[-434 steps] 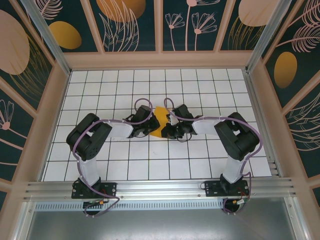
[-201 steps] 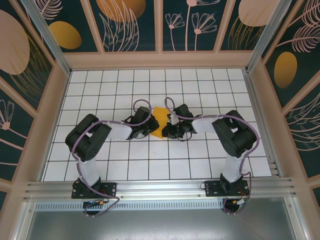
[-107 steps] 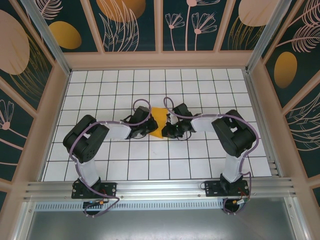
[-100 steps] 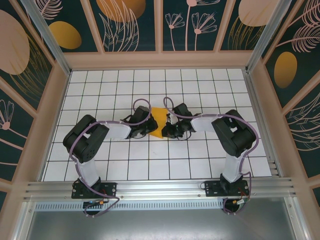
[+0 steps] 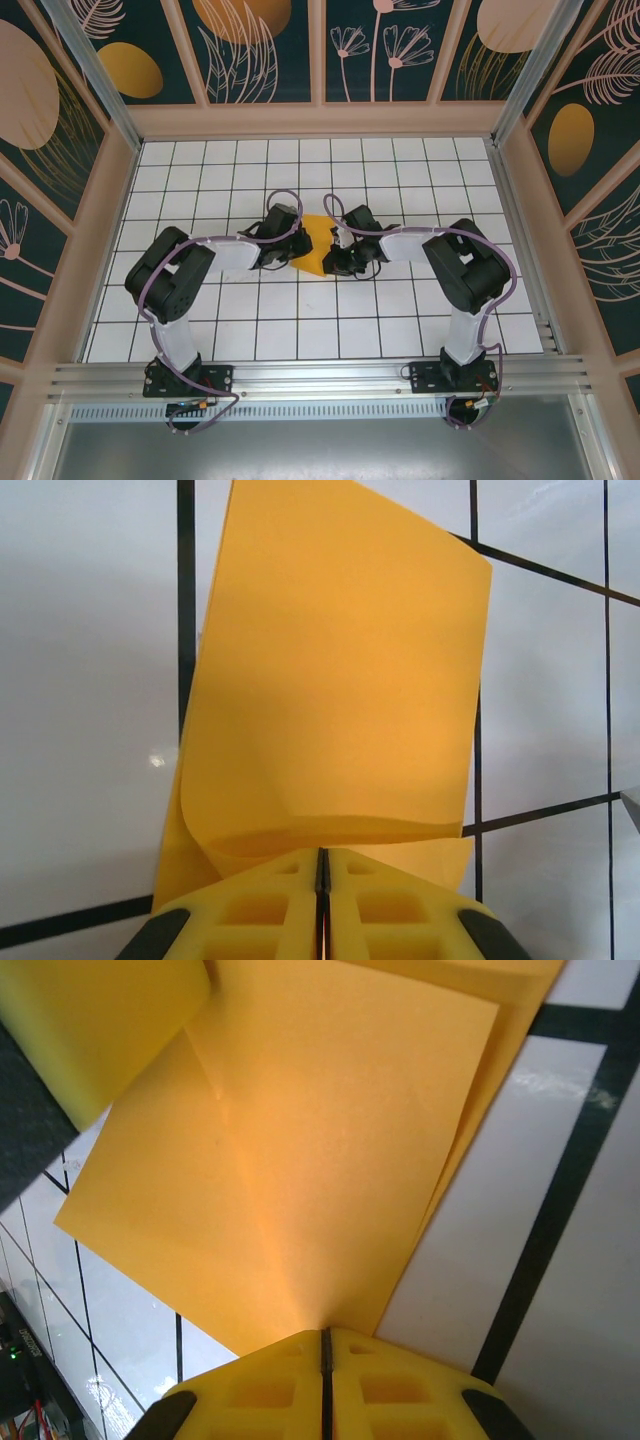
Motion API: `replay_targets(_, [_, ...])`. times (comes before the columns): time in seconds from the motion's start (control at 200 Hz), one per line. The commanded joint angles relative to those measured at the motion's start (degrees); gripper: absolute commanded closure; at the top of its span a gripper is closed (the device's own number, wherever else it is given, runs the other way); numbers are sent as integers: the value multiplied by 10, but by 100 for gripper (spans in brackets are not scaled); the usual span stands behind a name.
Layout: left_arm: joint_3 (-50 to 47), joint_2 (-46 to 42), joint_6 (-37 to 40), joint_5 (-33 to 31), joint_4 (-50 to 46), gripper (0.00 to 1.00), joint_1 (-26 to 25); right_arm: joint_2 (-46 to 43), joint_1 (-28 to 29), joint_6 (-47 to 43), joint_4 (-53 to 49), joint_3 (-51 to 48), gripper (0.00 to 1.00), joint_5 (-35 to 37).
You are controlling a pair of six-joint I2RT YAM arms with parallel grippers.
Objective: Fold a paper plane with a square sheet of paper (pick it up from the middle)
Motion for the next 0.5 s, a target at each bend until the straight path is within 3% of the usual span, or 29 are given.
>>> replay_targets(0.0, [15,-5,35,-3,-8,88,11,24,1,-11,-44,-3,90,56])
replay_targets(0.16, [19,-33,52,-4,-2,88,15,25,2,-6,-41,-1,90,56])
replay_targets(0.49, [-19,-27,42,54,37,89,15,25,2,-5,-42,0,90,54])
